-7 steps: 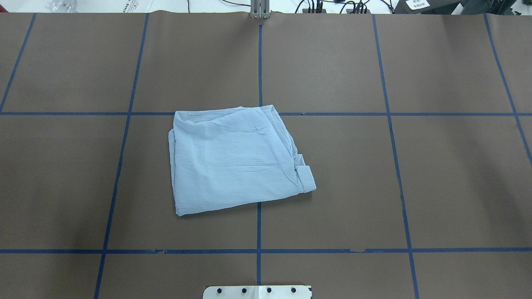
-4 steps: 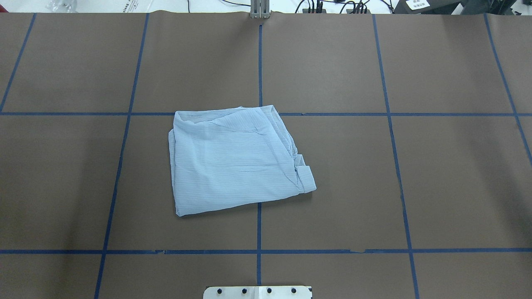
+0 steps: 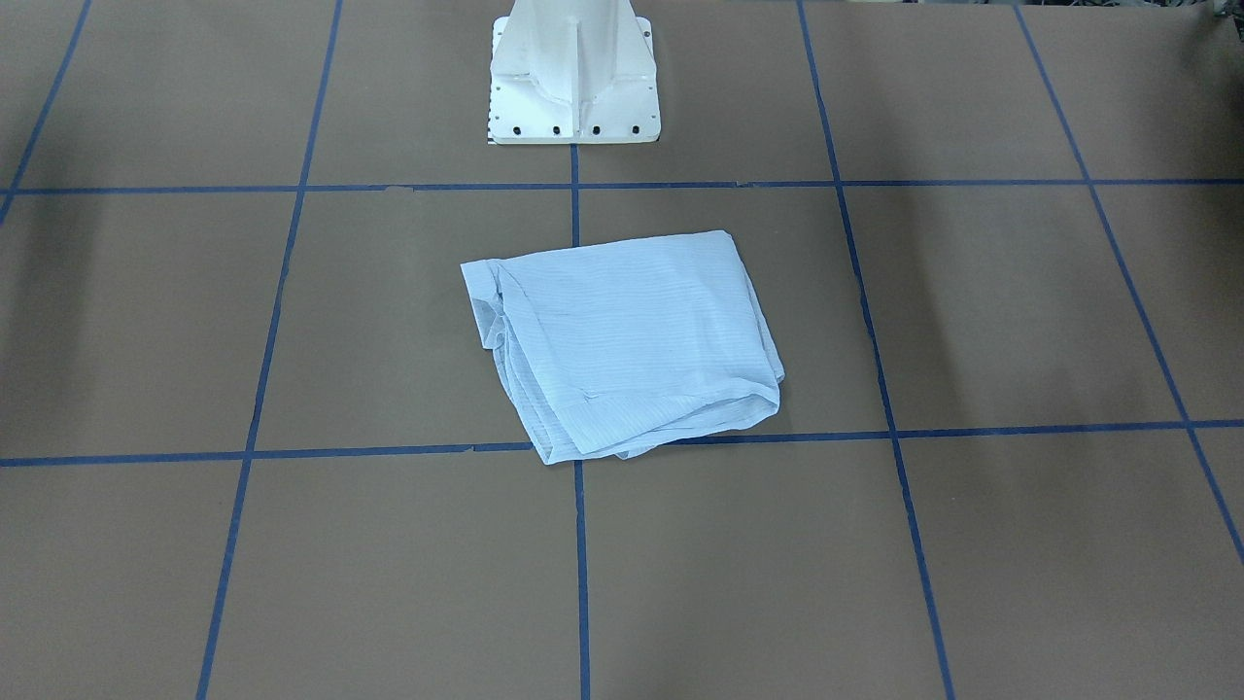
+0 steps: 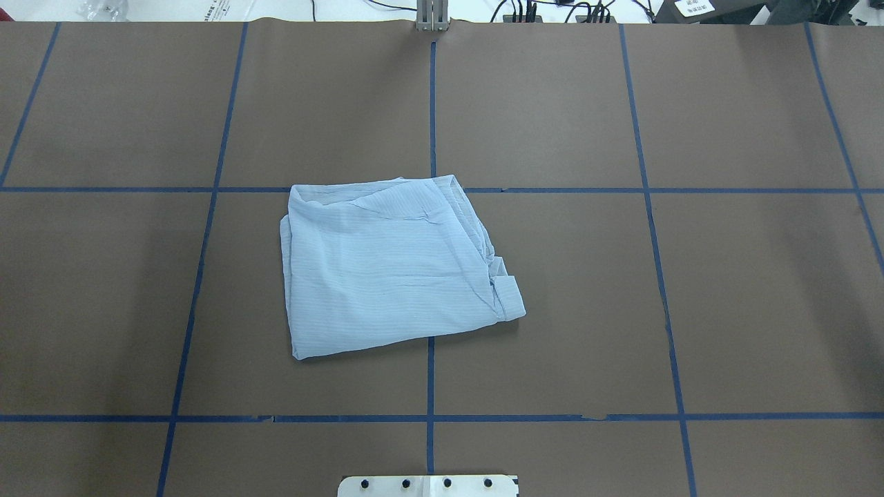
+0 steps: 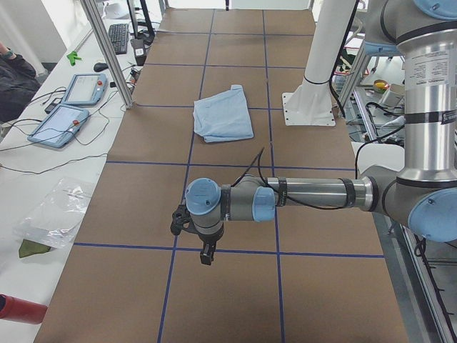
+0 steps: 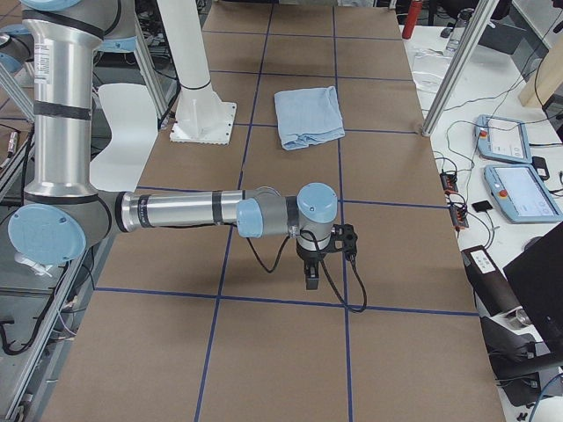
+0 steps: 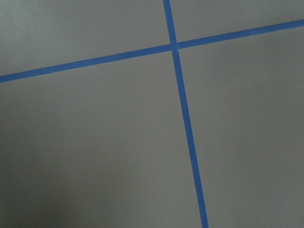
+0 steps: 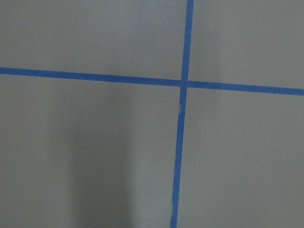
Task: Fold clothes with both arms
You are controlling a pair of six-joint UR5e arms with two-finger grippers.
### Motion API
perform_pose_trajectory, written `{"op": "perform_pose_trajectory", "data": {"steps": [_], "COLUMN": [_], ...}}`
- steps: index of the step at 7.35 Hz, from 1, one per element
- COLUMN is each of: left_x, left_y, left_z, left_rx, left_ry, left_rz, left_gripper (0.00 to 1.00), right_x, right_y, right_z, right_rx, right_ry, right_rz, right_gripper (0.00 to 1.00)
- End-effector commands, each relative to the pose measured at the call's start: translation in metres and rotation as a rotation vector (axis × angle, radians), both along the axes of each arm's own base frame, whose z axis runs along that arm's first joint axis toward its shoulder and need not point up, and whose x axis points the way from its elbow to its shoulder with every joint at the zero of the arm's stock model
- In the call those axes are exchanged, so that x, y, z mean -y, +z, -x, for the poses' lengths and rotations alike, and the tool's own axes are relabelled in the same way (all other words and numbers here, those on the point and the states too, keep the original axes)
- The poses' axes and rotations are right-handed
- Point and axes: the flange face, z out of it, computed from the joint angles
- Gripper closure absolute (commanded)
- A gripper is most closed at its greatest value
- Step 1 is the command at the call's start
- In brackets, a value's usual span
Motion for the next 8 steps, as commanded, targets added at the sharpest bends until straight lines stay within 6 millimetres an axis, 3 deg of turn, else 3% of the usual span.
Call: {"op": "perform_pose_trajectory", "data": {"steps": [1, 4, 8], "left_x": [-0.0003, -0.0070, -0.0012], "left_y": [-0.0015, 0.0046, -0.0023], "left_z": [0.0003, 0.0002, 0.0007], "left_rx": [-0.006, 0.003, 0.000], "left_ry": [0.001, 0.005, -0.001], "left_rz": [-0.010, 0.002, -0.014], "left_gripper": [0.00, 0.00, 0.00], "right_x": [-0.0077, -0.0134, -0.0133], "right_y": [0.0015, 0.0089, 0.0063], "right_z": [-0.0009, -0.0018, -0.0015], "right_rx": [-0.001, -0.009, -0.003], "right_ry": [-0.004, -0.005, -0.001], "right_rz": [-0.002, 0.012, 0.012], "right_gripper": [0.00, 0.00, 0.00]}}
